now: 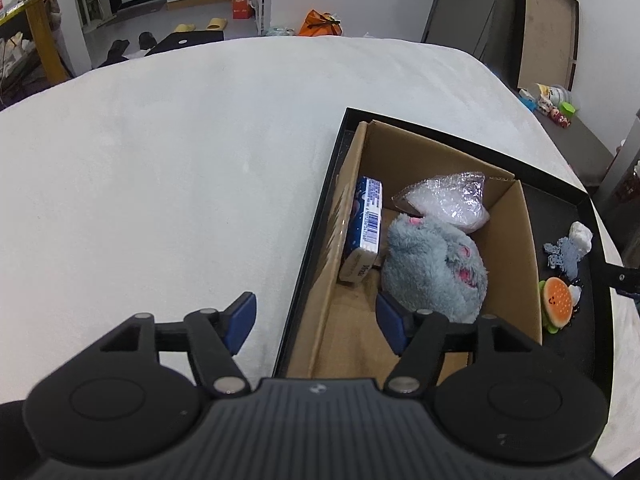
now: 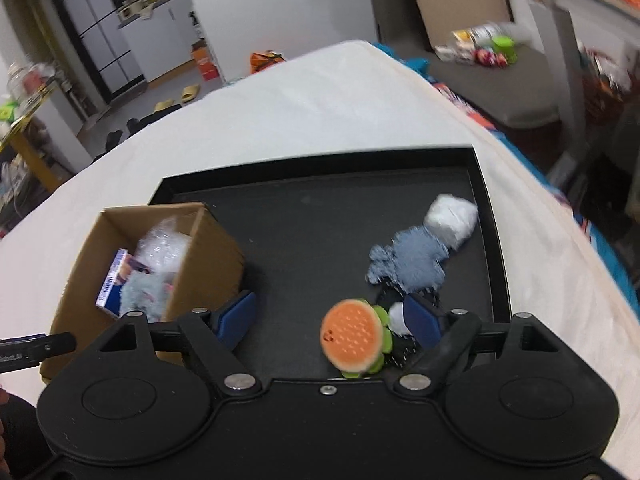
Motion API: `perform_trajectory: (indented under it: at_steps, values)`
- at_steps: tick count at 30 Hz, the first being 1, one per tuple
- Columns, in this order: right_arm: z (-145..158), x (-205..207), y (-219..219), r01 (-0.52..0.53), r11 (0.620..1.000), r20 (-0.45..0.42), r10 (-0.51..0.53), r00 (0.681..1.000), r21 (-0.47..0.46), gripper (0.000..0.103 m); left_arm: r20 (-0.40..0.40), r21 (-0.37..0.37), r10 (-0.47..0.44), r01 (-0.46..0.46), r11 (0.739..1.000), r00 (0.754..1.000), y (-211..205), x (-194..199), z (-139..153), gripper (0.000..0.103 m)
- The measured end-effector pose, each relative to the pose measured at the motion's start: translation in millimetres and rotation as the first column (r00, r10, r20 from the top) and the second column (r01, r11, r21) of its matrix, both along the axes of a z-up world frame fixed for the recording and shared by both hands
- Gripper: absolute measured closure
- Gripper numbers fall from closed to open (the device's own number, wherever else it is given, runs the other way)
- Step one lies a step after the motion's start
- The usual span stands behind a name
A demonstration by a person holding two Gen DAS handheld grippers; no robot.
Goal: Organize soft objects
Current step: 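Reach the right gripper to the orange burger plush and grasp it, then carry the burger plush with the right gripper over the box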
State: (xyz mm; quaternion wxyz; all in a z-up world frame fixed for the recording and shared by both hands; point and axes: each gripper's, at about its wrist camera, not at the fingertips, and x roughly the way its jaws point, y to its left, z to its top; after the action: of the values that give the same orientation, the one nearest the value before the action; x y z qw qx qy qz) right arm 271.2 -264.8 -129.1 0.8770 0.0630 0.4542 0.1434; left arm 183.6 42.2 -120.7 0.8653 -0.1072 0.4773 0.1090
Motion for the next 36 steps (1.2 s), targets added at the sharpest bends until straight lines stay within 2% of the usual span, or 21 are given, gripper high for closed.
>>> perform_trajectory:
  at_steps: [5,10,13,17,22,25,27,32,36]
  values:
    - [-8,4,-9,0.019,1.0,0.013,-0.02,1.0,0.004,0.027,-0.004,0.017,0.016,-0.016,1.0,1.0,-1,3,0,0.038]
    - [-17,9,-8,-0.009,1.0,-0.008,0.009,1.0,0.008,0.033,-0.004,0.058,0.029,-0.029,0.998,1.0,-2,5,1,0.038]
    - [-21,10,0,-0.048,0.998,-0.005,0.048,0.999,-0.028,0.033,-0.012,0.081,0.028,-0.027,0.996,1.0,-3,7,1,0.038]
    - [-30,12,9,-0.083,0.995,-0.037,0.081,0.996,-0.049,0.034,-0.019,0.09,0.011,-0.01,0.996,1.0,-6,9,1,0.038]
    - [-40,12,24,-0.131,0.984,-0.066,0.124,0.99,-0.119,0.034,-0.036,0.101,-0.005,0.009,0.995,0.999,-14,11,-3,0.038]
    - [-47,12,30,-0.145,0.974,-0.075,0.134,0.988,-0.172,0.046,-0.042,0.105,-0.021,0.025,0.994,0.999,-18,10,-5,0.038]
    - [-53,13,31,-0.145,0.969,-0.098,0.127,0.987,-0.202,0.066,-0.045,0.106,-0.028,0.033,0.994,0.999,-20,10,-7,0.038]
    - [-56,11,31,-0.121,0.969,-0.117,0.097,0.988,-0.216,0.076,-0.061,0.122,-0.041,0.049,0.991,0.997,-25,13,-9,0.038]
    - [-45,5,30,-0.092,0.977,-0.093,0.076,0.993,-0.19,0.077,-0.064,0.136,-0.056,0.064,0.989,0.996,-30,15,-8,0.038]
